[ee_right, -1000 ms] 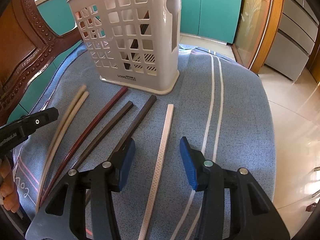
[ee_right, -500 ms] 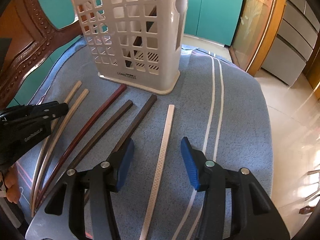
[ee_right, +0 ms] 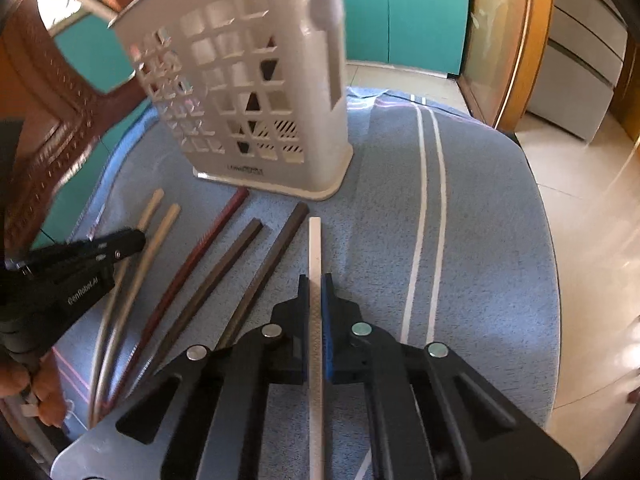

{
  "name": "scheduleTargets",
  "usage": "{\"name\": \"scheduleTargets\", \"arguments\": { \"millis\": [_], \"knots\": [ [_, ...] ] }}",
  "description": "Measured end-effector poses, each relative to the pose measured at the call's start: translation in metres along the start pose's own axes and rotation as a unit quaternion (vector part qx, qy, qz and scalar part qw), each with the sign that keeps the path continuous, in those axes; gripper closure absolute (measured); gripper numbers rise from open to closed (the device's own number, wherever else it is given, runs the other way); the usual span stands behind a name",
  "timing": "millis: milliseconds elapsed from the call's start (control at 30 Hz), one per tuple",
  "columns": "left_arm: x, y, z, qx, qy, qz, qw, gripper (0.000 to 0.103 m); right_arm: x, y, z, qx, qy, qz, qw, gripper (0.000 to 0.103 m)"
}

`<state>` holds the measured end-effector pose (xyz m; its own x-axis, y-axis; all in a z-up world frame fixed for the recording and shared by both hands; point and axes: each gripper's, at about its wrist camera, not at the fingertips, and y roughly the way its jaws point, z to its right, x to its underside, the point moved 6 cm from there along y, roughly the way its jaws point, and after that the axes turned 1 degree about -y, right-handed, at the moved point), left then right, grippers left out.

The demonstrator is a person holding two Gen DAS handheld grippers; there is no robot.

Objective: Organize utensils
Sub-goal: 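Lift both chopsticks and carry them above the white basket, then lower both chopsticks into the white basket and open both tools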

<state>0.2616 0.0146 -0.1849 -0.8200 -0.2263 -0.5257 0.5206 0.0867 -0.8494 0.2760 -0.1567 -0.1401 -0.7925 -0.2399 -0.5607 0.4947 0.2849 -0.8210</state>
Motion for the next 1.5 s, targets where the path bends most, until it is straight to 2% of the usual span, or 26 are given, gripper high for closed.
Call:
{"name": "scheduleTargets", "arguments": {
  "millis": [200, 300, 433, 533, 667, 800, 900, 1000, 1033, 1100, 1167, 1267, 1300, 1400, 1500],
  "knots": [
    [0.002, -0.025, -0.009, 0.009, -0.012, 0.038, 0.9992, 0.096, -0.012, -0.028, 0.002, -0.031, 0.006, 0.053, 0.998, 0.097],
    [0.001, -0.059, -0.014, 0.019, -0.018, 0.075, 0.9968, 0.096, -0.018, -0.047, 0.002, -0.057, 0.006, 0.076, 0.995, 0.097],
    [-0.005, -0.12, -0.019, 0.059, -0.027, 0.132, 0.9891, 0.096, -0.03, -0.084, -0.002, -0.1, 0.002, 0.113, 0.989, 0.097],
    [-0.025, -0.18, -0.021, 0.096, -0.033, 0.195, 0.9757, 0.096, -0.041, -0.124, 0.0, -0.129, 0.006, 0.154, 0.98, 0.097],
    [-0.043, -0.235, -0.029, 0.127, -0.041, 0.259, 0.9567, 0.096, -0.061, -0.169, 0.005, -0.161, 0.02, 0.201, 0.966, 0.097],
    [-0.069, -0.266, -0.034, 0.143, -0.048, 0.303, 0.9411, 0.096, -0.092, -0.207, 0.011, -0.188, 0.036, 0.247, 0.95, 0.096],
    [-0.087, -0.282, -0.044, 0.164, -0.069, 0.333, 0.9258, 0.096, -0.117, -0.231, 0.015, -0.202, 0.051, 0.281, 0.937, 0.096],
    [-0.094, -0.29, -0.045, 0.164, -0.083, 0.353, 0.9174, 0.096, -0.144, -0.258, 0.026, -0.187, 0.071, 0.351, 0.915, 0.096],
    [-0.1, -0.286, -0.044, 0.165, -0.083, 0.353, 0.9172, 0.096, -0.152, -0.266, 0.031, -0.166, 0.077, 0.387, 0.904, 0.096],
    [-0.103, -0.279, -0.041, 0.167, -0.082, 0.351, 0.9177, 0.096, -0.158, -0.269, 0.032, -0.106, 0.078, 0.424, 0.896, 0.096],
    [-0.114, -0.27, -0.038, 0.165, -0.085, 0.353, 0.9169, 0.096, -0.163, -0.253, 0.028, -0.065, 0.065, 0.423, 0.901, 0.096],
    [-0.119, -0.269, -0.039, 0.144, -0.097, 0.373, 0.9113, 0.096, -0.165, -0.211, 0.019, -0.067, 0.059, 0.372, 0.924, 0.096],
    [-0.112, -0.264, -0.038, 0.134, -0.102, 0.376, 0.9111, 0.096, -0.164, -0.199, 0.015, -0.066, 0.052, 0.359, 0.93, 0.096],
    [-0.12, -0.239, -0.034, 0.138, -0.112, 0.358, 0.9167, 0.096, -0.156, -0.178, 0.006, -0.052, 0.033, 0.335, 0.94, 0.096],
    [-0.13, -0.215, -0.029, 0.128, -0.11, 0.341, 0.9248, 0.096, -0.148, -0.163, 0.004, -0.057, 0.027, 0.314, 0.947, 0.096]
  ]
}}
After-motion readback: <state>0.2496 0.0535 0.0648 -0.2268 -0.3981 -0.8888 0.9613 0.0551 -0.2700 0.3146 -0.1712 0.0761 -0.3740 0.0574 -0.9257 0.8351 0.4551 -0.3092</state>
